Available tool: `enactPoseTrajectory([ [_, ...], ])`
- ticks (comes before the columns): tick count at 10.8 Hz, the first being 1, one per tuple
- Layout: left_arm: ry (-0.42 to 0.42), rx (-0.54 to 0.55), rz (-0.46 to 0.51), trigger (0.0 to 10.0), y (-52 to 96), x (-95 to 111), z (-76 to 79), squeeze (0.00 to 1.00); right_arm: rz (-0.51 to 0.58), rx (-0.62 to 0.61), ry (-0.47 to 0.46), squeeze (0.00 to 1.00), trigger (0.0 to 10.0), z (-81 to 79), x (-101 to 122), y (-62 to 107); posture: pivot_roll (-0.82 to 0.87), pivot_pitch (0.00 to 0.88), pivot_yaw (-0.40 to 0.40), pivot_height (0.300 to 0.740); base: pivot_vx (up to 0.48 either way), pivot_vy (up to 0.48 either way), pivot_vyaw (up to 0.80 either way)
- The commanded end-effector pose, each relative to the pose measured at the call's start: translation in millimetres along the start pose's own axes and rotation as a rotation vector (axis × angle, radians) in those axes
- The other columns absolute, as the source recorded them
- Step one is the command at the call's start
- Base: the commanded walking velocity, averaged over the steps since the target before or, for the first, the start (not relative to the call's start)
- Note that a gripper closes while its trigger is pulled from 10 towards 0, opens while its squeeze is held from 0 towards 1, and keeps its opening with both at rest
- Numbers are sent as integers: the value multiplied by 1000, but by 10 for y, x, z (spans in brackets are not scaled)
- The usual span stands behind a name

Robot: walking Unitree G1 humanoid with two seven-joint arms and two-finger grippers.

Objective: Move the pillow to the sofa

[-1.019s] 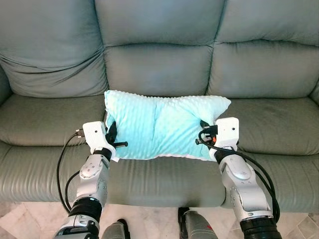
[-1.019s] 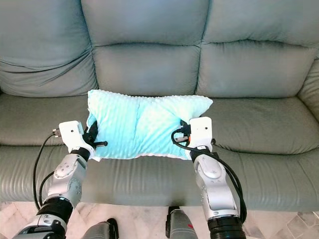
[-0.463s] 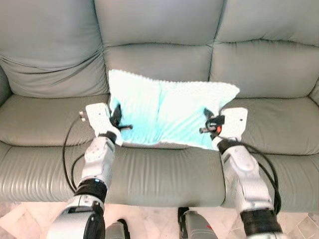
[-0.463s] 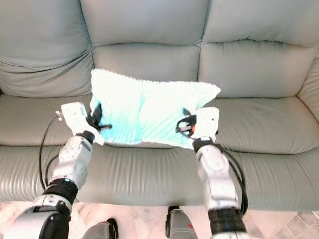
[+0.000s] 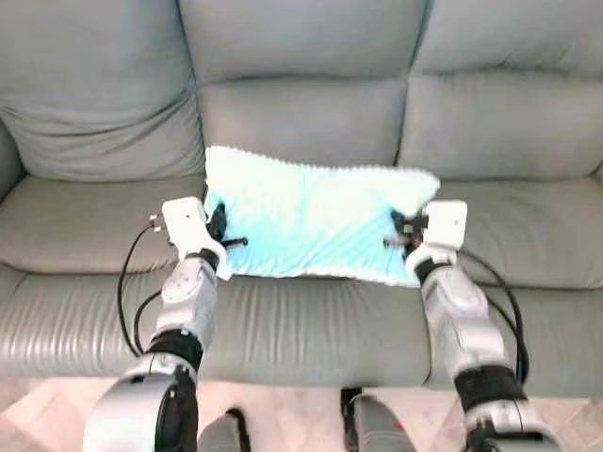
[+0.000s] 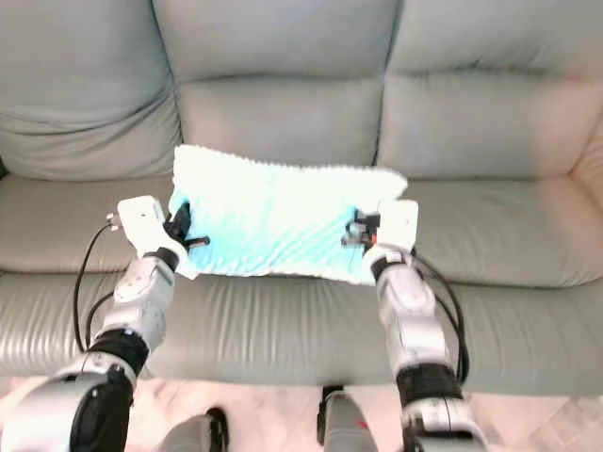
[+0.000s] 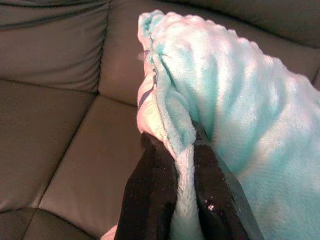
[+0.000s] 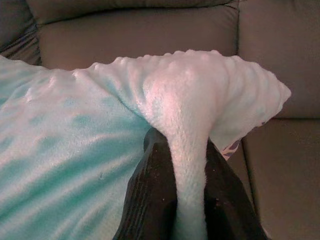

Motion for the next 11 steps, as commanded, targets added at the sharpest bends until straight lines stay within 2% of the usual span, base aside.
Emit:
enactPoseTrajectory([
  [1,-15,19,29,10000,-56,121,-66,0,19,-7,-22,0,10000,9,19,-24,-171,415,54,740,0,0,0],
  [2,-19,26,81,10000,-166,362,-86,0,40,10,-23,0,10000,-37,79,-87,-161,433,54,740,0,0,0],
  [4,-20,25,106,10000,-219,485,-105,0,45,20,-33,0,10000,-69,65,-140,-161,457,56,740,0,0,0],
  [6,-10,30,91,10000,-206,435,-104,612,44,25,-47,27,10000,-90,55,-168,-165,471,61,740,0,0,0],
  [7,-11,31,85,10000,-187,386,-87,1000,41,25,-71,1000,10000,-80,22,-163,-161,480,59,740,0,0,0],
  [11,3,47,44,10000,-120,218,-99,1000,31,43,-87,1000,10000,-160,-92,-132,-153,487,65,740,0,0,0],
])
Point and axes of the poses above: a point about 5 cm out from each wrist's last joint towards the gripper, its own y axis pointing back from the gripper into the wrist, its own x axis along the axis of the wrist's last joint, z = x × y, the point moved 1 cm from there along -y, pointing out of the wrist towards the gripper, and after that the axes turned 13 degrees about -y, right-handed, at the moved point
